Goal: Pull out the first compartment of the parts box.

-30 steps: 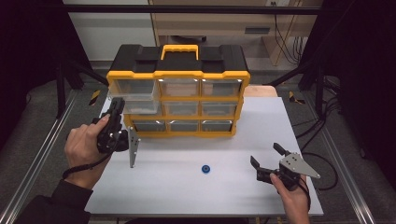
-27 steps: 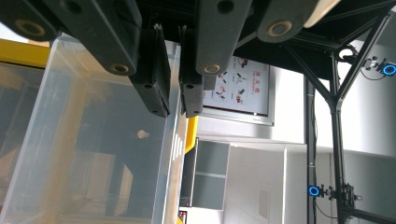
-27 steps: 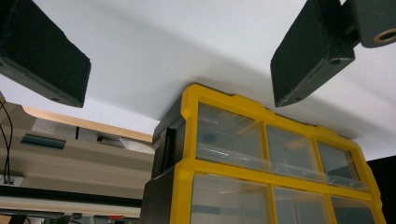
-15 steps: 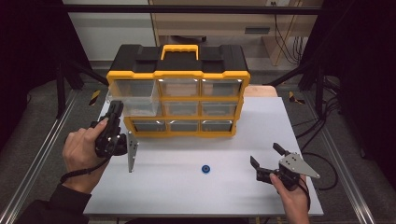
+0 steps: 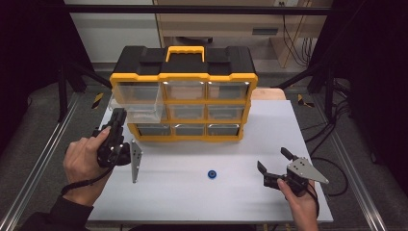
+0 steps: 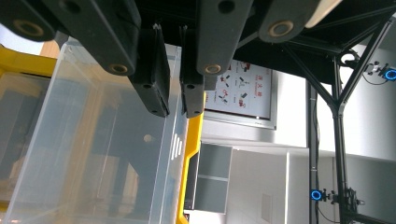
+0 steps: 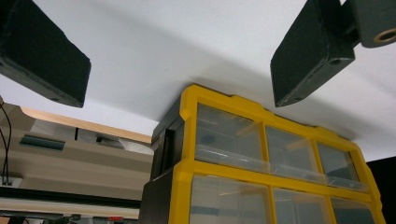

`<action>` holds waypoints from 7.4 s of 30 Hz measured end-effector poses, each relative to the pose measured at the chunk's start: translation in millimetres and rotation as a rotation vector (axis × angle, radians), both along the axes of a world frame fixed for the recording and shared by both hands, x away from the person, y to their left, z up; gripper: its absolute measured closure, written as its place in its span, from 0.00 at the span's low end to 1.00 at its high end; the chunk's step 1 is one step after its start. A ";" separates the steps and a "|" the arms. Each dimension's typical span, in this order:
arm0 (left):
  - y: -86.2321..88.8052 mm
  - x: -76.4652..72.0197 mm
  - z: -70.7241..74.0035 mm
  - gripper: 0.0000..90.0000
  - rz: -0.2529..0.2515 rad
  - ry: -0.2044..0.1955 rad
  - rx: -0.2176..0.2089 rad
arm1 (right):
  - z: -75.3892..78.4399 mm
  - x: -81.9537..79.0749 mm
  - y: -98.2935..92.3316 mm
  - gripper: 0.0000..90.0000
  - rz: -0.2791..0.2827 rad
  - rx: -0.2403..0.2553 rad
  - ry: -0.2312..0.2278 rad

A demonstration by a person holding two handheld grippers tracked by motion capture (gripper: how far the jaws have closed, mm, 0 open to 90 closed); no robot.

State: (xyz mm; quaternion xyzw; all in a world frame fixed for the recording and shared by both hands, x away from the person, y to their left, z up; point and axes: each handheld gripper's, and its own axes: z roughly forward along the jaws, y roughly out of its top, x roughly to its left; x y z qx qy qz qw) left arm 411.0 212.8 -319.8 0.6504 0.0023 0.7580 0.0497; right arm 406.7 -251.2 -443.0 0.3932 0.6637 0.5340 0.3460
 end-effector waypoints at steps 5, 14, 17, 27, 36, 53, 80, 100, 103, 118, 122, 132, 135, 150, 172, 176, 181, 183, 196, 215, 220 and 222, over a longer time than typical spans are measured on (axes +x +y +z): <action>-1.8 -0.8 2.5 0.89 -0.007 0.006 -0.018 | 0.5 -0.4 -0.7 0.06 -0.002 -0.001 -0.002; -0.4 -2.7 0.5 0.89 -0.013 0.003 -0.022 | 0.7 -0.4 -0.8 0.06 0.001 -0.003 -0.007; 0.5 -2.5 0.8 0.88 -0.021 0.007 -0.034 | 0.7 -0.3 -0.8 0.06 0.002 -0.004 -0.007; 9.1 -4.9 5.2 0.60 -0.065 0.089 -0.229 | 0.6 -0.5 -0.1 0.06 0.006 -0.001 0.001; 25.1 -13.1 -2.3 0.26 -0.136 0.228 -0.611 | 1.3 -1.6 0.7 0.06 0.007 0.005 0.004; 42.5 -9.9 -43.4 0.07 -0.208 0.459 -0.917 | 3.4 -1.8 3.4 0.06 0.017 -0.027 0.009; 62.6 8.9 -103.8 0.03 -0.331 0.662 -1.165 | 5.5 -0.8 19.3 0.08 0.034 -0.076 0.065; 66.6 3.0 -106.9 0.02 -0.406 0.633 -1.231 | 10.8 0.8 45.8 0.08 0.112 -0.145 0.243; 66.6 3.2 -107.2 0.02 -0.410 0.634 -1.236 | 10.7 1.9 48.8 0.09 0.123 -0.156 0.251; 60.7 6.5 -112.0 0.02 -0.427 0.656 -1.231 | 7.2 6.6 80.8 0.09 0.170 -0.261 0.345; 60.8 7.4 -112.7 0.02 -0.429 0.661 -1.229 | 3.7 11.6 94.6 0.09 0.210 -0.318 0.378; 64.1 9.2 -113.4 0.02 -0.427 0.660 -1.237 | 2.4 17.0 111.2 0.09 0.258 -0.362 0.437; 64.1 9.3 -113.4 0.02 -0.430 0.661 -1.235 | 3.8 19.8 115.3 0.09 0.267 -0.383 0.447; 64.8 9.3 -113.4 0.02 -0.429 0.659 -1.233 | 9.4 33.2 135.9 0.09 0.310 -0.473 0.494; 65.7 9.2 -113.8 0.02 -0.427 0.660 -1.237 | 11.8 45.3 143.4 0.08 0.336 -0.535 0.559; 65.6 9.2 -113.9 0.02 -0.429 0.659 -1.236 | 10.7 46.8 146.7 0.09 0.336 -0.546 0.570; 66.1 9.2 -113.8 0.02 -0.428 0.658 -1.234 | 9.3 49.5 147.1 0.10 0.351 -0.565 0.586; 66.5 9.2 -113.4 0.02 -0.428 0.654 -1.234 | 8.2 49.2 149.0 0.11 0.349 -0.552 0.606; 67.8 8.9 -113.5 0.02 -0.426 0.650 -1.238 | 8.3 53.0 150.8 0.17 0.358 -0.542 0.647; 70.3 9.3 -112.9 0.02 -0.430 0.644 -1.257 | 4.8 55.4 154.5 0.31 0.356 -0.528 0.666; 71.3 9.7 -112.8 0.02 -0.432 0.641 -1.263 | 2.1 57.1 159.3 0.35 0.377 -0.521 0.665; 71.3 9.8 -112.9 0.02 -0.432 0.641 -1.262 | 1.3 57.9 161.2 0.36 0.384 -0.526 0.670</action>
